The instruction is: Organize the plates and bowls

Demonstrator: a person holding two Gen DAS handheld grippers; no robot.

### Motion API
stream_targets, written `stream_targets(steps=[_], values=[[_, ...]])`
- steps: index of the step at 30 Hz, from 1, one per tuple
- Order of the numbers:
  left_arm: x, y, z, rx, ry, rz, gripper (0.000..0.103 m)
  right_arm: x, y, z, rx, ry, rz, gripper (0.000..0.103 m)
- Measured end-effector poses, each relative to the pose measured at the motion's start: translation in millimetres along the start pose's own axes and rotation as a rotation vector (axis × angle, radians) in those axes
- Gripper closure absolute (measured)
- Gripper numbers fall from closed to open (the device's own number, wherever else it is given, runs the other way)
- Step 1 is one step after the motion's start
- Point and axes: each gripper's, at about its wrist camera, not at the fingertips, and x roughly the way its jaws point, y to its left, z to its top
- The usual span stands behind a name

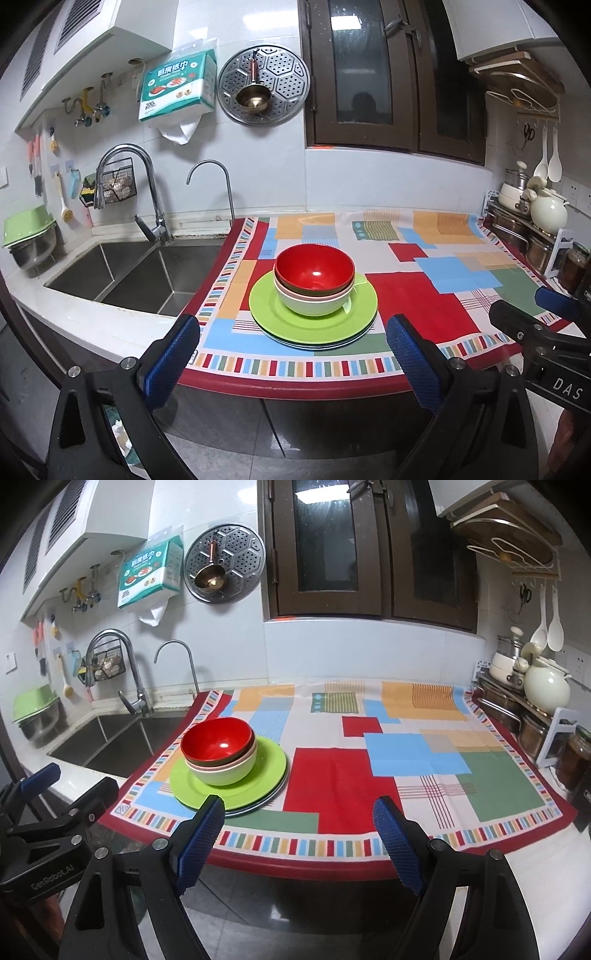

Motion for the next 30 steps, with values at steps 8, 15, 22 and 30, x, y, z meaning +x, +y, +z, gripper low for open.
stream_targets(steps=[8,15,22,30], values=[[-5.7,6.2,-1.2,0.013,-0.004,-0.016,0.000,-9.1,7.2,-3.1,0.019,-0.002,-0.023,0.020],[-10.1,13.3,-1.5,0.018,-0.009,-0.024,0.000,-15.2,14.6,-4.0,0.021,-0.010,-0.031,0.020],[-13.5,17.7,-4.6,0.024,-0.002,-0.029,0.000,-19.1,20.8,-4.1,0.018,-0.009,-0.040,0.020],[-16.7,23.4,-7.2,0.026,0.001,-0.038,0.000,-22.2,27.3,-6.2,0.022,-0.003,-0.048,0.020]])
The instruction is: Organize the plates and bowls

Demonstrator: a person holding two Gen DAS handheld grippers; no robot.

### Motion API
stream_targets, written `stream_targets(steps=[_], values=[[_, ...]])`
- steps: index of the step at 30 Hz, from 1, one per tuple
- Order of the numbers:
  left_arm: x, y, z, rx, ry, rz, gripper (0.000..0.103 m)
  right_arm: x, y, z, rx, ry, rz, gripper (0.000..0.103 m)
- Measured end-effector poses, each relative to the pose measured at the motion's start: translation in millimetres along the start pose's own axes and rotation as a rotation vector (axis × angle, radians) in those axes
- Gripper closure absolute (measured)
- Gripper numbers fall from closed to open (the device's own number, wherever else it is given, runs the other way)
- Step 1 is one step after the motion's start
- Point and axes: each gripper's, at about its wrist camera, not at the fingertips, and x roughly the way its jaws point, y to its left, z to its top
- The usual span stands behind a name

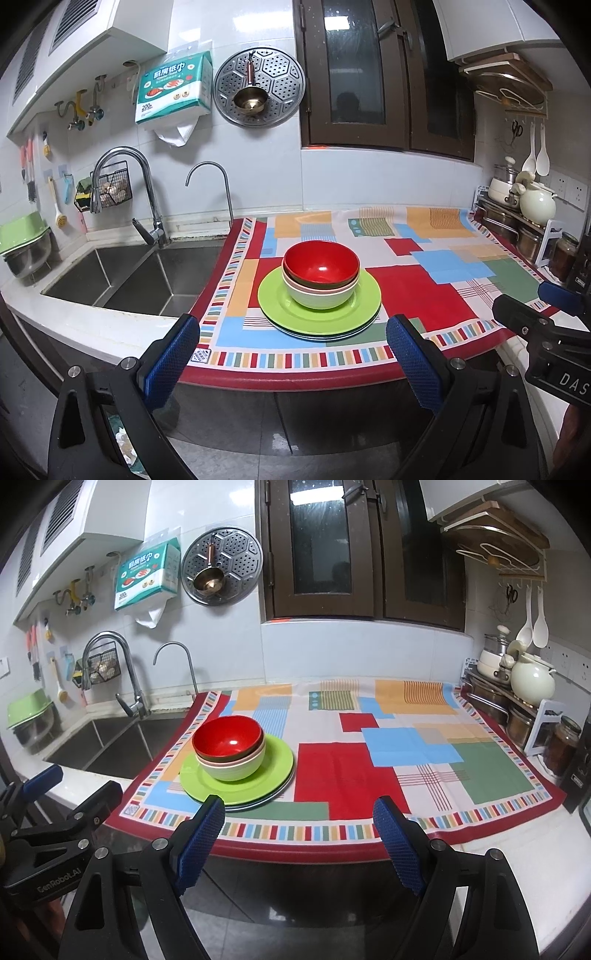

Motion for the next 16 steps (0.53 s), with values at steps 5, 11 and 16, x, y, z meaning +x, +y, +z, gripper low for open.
stream_targets(steps=[5,11,16], values=[[-1.7,3.3,-1.9,-0.001,-0.003,-0.011,0.000,-3.1,3.6,-1.2,0.002,-0.002,-0.011,0.020],[-2.8,5.5,-2.7,0.002,-0.002,-0.024,0.000,-6.9,6.1,-2.8,0.004,-0.003,-0.025,0.020],[-3.7,7.1,-3.0,0.002,-0.003,-0.022,0.000,-8.9,9.2,-4.2,0.006,-0.004,-0.033,0.020]])
